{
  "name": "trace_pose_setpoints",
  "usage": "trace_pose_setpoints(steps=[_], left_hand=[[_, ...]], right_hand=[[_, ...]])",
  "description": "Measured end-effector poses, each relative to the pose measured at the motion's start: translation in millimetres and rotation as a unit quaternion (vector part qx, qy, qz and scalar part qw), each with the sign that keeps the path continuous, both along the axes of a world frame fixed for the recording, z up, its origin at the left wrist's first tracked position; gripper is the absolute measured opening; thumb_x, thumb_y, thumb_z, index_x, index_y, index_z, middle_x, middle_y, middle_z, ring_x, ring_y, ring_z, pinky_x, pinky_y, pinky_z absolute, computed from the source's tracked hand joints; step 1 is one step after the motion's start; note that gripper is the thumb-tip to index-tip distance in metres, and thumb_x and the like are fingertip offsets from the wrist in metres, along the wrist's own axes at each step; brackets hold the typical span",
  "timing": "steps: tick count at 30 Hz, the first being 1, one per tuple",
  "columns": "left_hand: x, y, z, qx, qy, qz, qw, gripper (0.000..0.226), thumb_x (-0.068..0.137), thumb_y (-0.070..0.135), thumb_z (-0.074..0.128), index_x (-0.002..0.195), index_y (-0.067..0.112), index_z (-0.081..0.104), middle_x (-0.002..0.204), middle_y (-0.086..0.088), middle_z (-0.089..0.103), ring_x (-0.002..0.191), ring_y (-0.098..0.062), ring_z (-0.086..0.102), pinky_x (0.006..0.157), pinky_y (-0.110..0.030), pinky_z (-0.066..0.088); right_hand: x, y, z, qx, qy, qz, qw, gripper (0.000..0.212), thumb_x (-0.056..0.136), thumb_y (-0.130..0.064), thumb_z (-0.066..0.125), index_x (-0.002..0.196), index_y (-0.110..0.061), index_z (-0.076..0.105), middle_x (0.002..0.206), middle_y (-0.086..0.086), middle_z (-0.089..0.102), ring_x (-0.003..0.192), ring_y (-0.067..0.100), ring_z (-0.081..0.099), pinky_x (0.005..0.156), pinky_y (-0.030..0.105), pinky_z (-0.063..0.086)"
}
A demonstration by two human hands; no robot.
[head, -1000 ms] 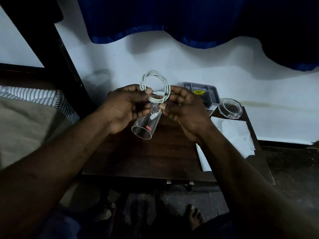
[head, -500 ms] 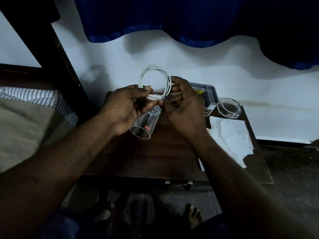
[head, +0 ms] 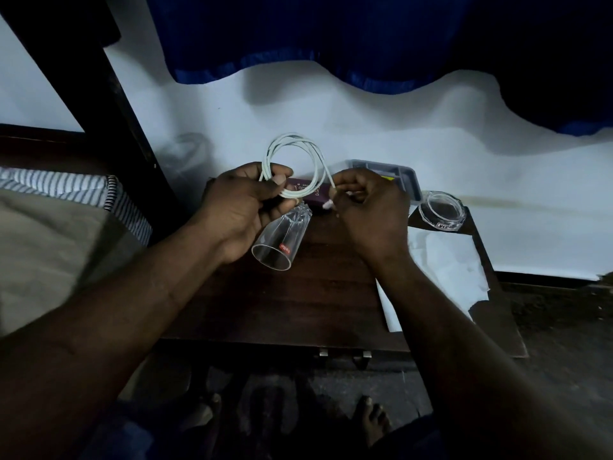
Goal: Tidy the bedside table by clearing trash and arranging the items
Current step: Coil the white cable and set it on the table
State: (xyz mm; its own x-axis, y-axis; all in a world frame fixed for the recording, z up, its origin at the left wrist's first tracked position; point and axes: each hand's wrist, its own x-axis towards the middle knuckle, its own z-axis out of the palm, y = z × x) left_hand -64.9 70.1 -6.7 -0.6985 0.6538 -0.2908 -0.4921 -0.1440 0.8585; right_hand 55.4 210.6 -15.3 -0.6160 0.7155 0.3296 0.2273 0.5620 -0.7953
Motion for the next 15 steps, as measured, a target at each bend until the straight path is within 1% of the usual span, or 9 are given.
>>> trace_pose_setpoints(steps=[1,3,4,7,9,11,12,13,15], left_hand=[[1.6,0.5,-0.2,0.0,-0.004,-0.007,1.0,0.016,0.096,-0.001,0.061,0.091,0.007,0.074,0.083,-0.005,0.076,0.075,-0.015,0.075,0.065,-0.021,0.059],[6.4,2.4,-2.9,-0.008,0.003,-0.02,1.0,0.013,0.096,-0.002,0.062,0.094,0.004,0.073,0.086,-0.007,0.078,0.076,-0.016,0.076,0.066,-0.02,0.059],[9.2,3.5,-5.0,-0.018,0.012,-0.02,1.0,0.01,0.096,-0.002,0.063,0.096,0.003,0.072,0.087,-0.008,0.078,0.076,-0.016,0.076,0.065,-0.02,0.059],[15.5,7.9,-11.3,-0.063,0.054,0.01,0.997,0.005,0.096,-0.001,0.065,0.097,-0.001,0.07,0.085,-0.009,0.076,0.073,-0.017,0.075,0.065,-0.021,0.06],[16.3,9.0,-13.4,-0.077,0.078,0.031,0.993,0.009,0.095,-0.002,0.066,0.102,-0.007,0.069,0.088,-0.012,0.075,0.074,-0.016,0.075,0.064,-0.021,0.06],[16.8,8.6,-14.0,-0.083,0.084,0.046,0.992,0.017,0.094,-0.002,0.068,0.109,-0.01,0.067,0.093,-0.016,0.074,0.074,-0.016,0.075,0.064,-0.021,0.06],[18.1,8.4,-14.3,-0.09,0.092,0.047,0.991,0.021,0.093,-0.002,0.069,0.112,-0.01,0.066,0.096,-0.019,0.073,0.075,-0.017,0.075,0.064,-0.022,0.06],[19.7,8.2,-14.6,-0.098,0.104,0.045,0.989,0.024,0.093,-0.002,0.071,0.114,-0.01,0.065,0.099,-0.022,0.073,0.076,-0.019,0.075,0.064,-0.023,0.061],[22.4,8.1,-14.6,-0.107,0.131,0.041,0.985,0.026,0.091,-0.004,0.072,0.115,-0.009,0.063,0.101,-0.022,0.073,0.08,-0.024,0.075,0.066,-0.027,0.064]], right_hand=[[-0.6,-0.6,0.1,-0.022,0.007,-0.004,1.0,0.015,0.084,-0.01,0.077,0.09,-0.023,0.079,0.079,-0.015,0.074,0.075,0.0,0.071,0.074,0.023,0.059],[-2.1,-3.5,0.2,-0.078,0.004,0.001,0.997,0.014,0.083,-0.011,0.079,0.086,-0.025,0.079,0.078,-0.012,0.076,0.072,0.0,0.071,0.073,0.025,0.06],[-3.1,-5.7,0.1,-0.13,0.006,0.011,0.991,0.015,0.084,-0.009,0.079,0.085,-0.024,0.079,0.077,-0.008,0.077,0.071,0.003,0.072,0.071,0.026,0.06],[-4.6,-13.3,3.5,-0.321,0.048,0.053,0.945,0.019,0.089,0.003,0.069,0.085,-0.014,0.076,0.078,0.006,0.077,0.068,0.014,0.073,0.066,0.027,0.06],[-4.9,-13.9,7.6,-0.389,0.052,0.063,0.918,0.02,0.091,0.006,0.061,0.088,-0.009,0.073,0.081,0.01,0.076,0.071,0.018,0.072,0.067,0.027,0.061],[-3.7,-15.9,11.4,-0.427,0.036,0.087,0.899,0.015,0.093,-0.001,0.063,0.09,-0.011,0.073,0.082,0.008,0.074,0.077,0.02,0.07,0.072,0.029,0.058],[-2.4,-17.0,11.8,-0.424,0.023,0.103,0.9,0.012,0.092,-0.006,0.069,0.087,-0.016,0.074,0.081,0.005,0.074,0.079,0.019,0.069,0.071,0.028,0.056],[-1.2,-18.3,11.8,-0.408,0.012,0.114,0.906,0.01,0.09,-0.011,0.074,0.083,-0.019,0.075,0.079,0.0,0.074,0.077,0.014,0.069,0.067,0.024,0.055],[0.1,-20.3,10.2,-0.371,0.009,0.116,0.921,0.012,0.087,-0.011,0.079,0.081,-0.021,0.075,0.073,-0.006,0.075,0.069,0.005,0.07,0.058,0.017,0.053]])
